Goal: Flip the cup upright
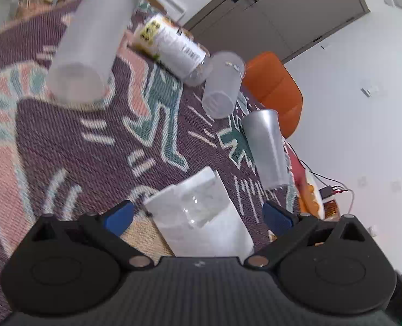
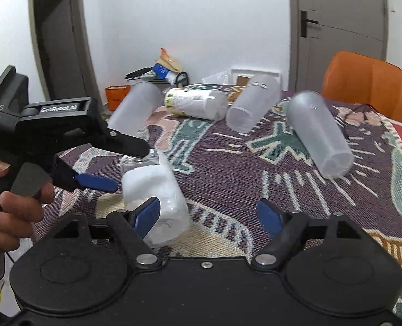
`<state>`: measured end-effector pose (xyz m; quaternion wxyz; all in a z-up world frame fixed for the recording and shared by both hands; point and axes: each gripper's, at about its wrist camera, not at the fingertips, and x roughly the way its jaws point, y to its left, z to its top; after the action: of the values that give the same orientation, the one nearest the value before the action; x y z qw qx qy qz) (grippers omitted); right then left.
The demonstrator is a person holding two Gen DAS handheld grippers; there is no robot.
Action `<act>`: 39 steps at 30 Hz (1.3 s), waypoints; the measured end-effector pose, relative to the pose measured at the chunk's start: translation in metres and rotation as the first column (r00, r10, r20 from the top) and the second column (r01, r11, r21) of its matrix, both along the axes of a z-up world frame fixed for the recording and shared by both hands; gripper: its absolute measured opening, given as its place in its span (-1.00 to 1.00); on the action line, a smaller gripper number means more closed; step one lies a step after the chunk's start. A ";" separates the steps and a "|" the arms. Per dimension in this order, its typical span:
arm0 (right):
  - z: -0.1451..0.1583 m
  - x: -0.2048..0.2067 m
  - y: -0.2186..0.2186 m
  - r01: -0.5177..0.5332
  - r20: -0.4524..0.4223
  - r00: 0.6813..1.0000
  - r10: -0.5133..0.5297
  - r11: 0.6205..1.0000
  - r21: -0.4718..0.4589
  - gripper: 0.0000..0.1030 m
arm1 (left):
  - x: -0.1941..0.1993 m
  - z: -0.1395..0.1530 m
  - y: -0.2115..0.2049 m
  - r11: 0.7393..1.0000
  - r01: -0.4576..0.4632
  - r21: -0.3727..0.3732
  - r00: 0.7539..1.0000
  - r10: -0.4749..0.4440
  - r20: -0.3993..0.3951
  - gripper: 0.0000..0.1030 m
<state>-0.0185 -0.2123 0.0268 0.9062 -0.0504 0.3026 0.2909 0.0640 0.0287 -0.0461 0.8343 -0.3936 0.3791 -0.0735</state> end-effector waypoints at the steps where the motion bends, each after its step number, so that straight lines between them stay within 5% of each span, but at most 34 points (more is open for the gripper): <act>1: -0.001 0.001 -0.003 0.011 -0.005 1.000 -0.011 1.000 0.004 0.54 | 0.002 -0.002 0.000 1.000 0.001 -0.019 1.000 -0.001 -0.008 0.94; 5: -0.008 0.004 -0.011 0.040 -0.022 0.999 -0.039 0.999 0.018 0.54 | 0.011 -0.008 0.001 0.996 -0.006 -0.088 0.999 0.002 -0.044 0.88; 21: -0.031 0.012 -0.032 0.111 -0.081 0.991 -0.107 0.993 0.043 0.54 | 0.035 -0.022 0.001 0.985 -0.080 -0.150 0.994 0.068 -0.083 0.77; 24: -0.034 0.014 -0.033 0.113 -0.088 0.990 -0.108 0.993 0.047 0.54 | 0.034 -0.022 0.003 0.989 -0.093 -0.114 0.992 0.083 -0.097 0.31; 32: -0.033 0.014 -0.037 0.121 -0.085 0.990 -0.116 0.991 0.053 0.54 | 0.024 -0.007 -0.002 0.997 -0.080 -0.023 0.997 0.079 -0.024 0.23; 39: -0.030 0.012 -0.039 0.128 -0.076 0.989 -0.124 0.990 0.056 0.54 | 0.008 0.027 -0.017 0.979 -0.079 0.189 0.988 0.053 0.143 0.22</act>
<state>-0.0063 -0.2510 -0.0031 0.9124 0.0069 0.3287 0.2439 0.0725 0.0119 -0.0187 0.8947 -0.3168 0.3130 -0.0352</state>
